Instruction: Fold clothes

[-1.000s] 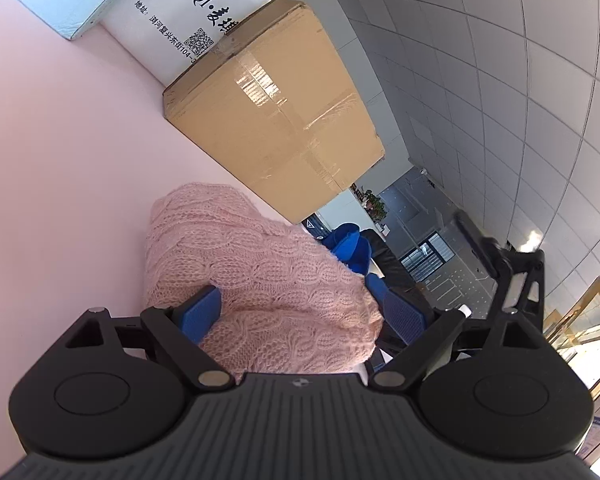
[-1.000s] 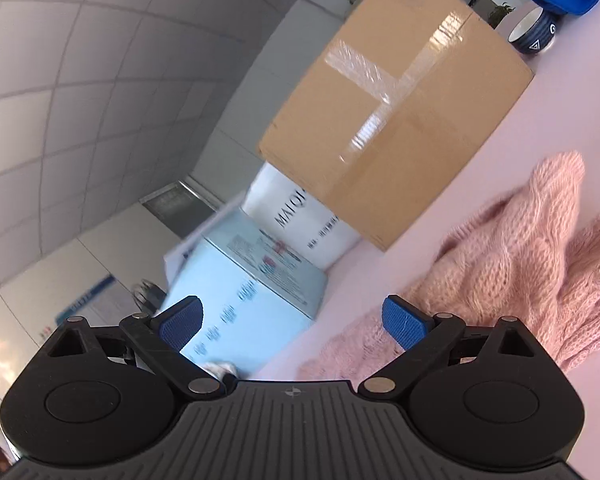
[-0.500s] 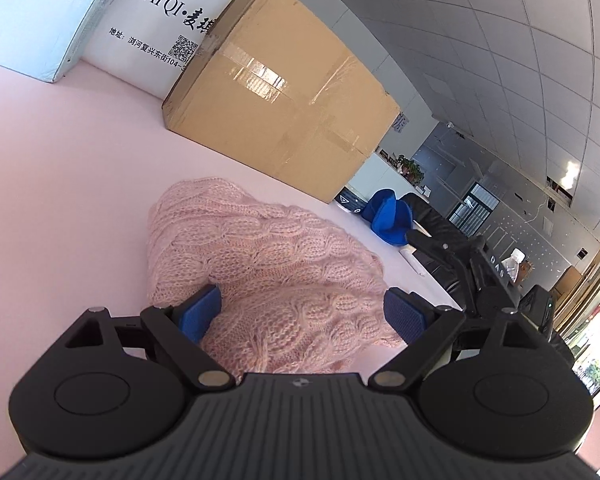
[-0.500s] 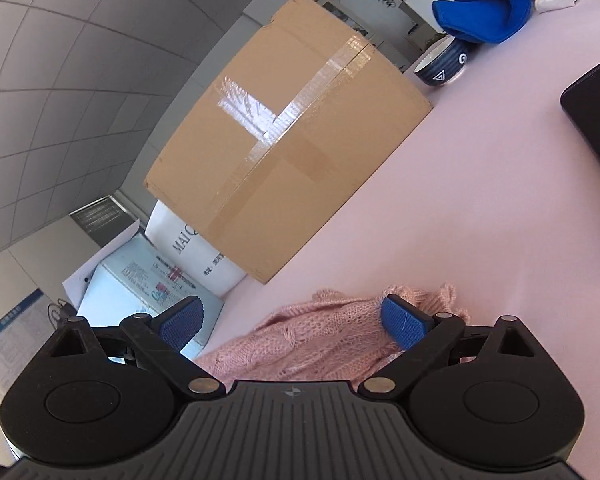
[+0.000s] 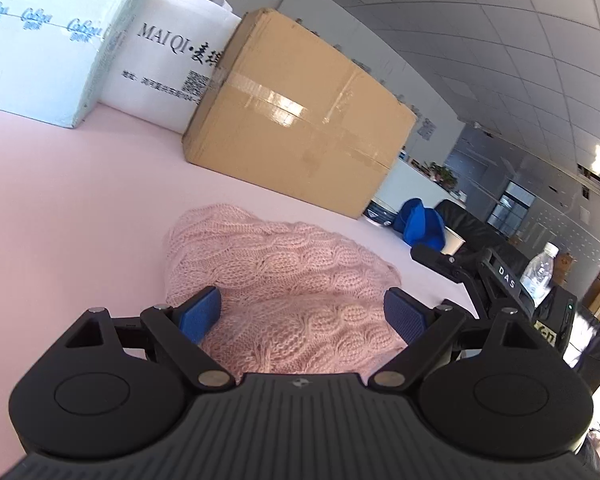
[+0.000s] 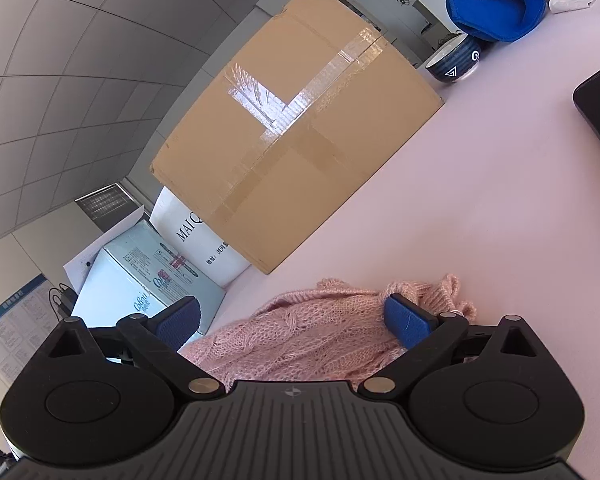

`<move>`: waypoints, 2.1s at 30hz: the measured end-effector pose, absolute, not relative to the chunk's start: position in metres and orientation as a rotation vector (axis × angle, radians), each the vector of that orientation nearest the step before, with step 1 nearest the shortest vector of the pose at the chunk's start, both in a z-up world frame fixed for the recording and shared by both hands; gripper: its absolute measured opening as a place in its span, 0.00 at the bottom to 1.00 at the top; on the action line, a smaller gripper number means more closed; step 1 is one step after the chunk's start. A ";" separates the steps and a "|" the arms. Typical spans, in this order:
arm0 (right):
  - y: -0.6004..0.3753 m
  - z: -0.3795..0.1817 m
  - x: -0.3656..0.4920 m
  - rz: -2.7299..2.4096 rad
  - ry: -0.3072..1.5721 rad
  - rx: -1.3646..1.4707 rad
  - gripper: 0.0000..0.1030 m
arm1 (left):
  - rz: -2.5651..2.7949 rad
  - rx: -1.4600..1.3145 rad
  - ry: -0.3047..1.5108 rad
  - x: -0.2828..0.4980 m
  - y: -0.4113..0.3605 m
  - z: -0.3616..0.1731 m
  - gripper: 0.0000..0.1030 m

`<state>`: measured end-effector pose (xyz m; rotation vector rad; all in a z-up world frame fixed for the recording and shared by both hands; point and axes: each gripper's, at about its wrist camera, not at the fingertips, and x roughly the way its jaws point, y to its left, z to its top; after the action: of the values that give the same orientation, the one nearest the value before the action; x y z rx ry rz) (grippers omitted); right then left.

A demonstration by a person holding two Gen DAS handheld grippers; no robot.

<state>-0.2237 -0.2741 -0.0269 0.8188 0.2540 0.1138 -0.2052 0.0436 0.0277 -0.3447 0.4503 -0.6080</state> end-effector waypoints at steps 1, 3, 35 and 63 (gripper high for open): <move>-0.274 -0.027 -0.223 0.114 0.254 0.817 0.98 | -0.586 -0.341 0.431 -0.210 0.041 0.032 0.86; -0.274 -0.026 -0.223 0.117 0.252 0.819 0.99 | -0.660 -0.368 0.366 -0.215 0.039 0.045 0.86; -0.293 -0.033 -0.238 0.189 0.171 0.951 0.99 | -0.482 -0.534 0.474 -0.174 0.067 0.018 1.00; -0.294 -0.037 -0.242 0.197 0.163 0.960 0.99 | -0.509 -0.438 0.636 -0.159 0.049 -0.002 1.00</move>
<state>-0.2419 -0.2939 -0.0366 0.9597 0.1633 0.1967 -0.1591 0.0486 -0.0020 -0.4376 0.6358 -0.5087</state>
